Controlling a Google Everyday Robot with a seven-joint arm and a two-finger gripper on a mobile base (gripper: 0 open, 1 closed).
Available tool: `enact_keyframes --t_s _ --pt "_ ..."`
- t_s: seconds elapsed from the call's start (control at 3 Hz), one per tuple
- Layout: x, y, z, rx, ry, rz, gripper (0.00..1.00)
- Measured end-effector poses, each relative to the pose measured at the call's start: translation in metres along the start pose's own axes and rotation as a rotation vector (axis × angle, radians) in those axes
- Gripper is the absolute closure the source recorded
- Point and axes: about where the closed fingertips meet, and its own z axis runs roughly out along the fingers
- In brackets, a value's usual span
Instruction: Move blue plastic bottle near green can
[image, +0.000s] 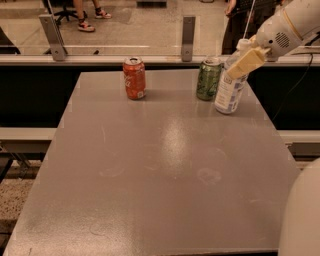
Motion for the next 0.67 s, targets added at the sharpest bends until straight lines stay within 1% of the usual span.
enact_keyframes --t_s 0.67 --pt "0.0007 -0.0041 0.0039 -0.016 -0.014 0.005 0.12"
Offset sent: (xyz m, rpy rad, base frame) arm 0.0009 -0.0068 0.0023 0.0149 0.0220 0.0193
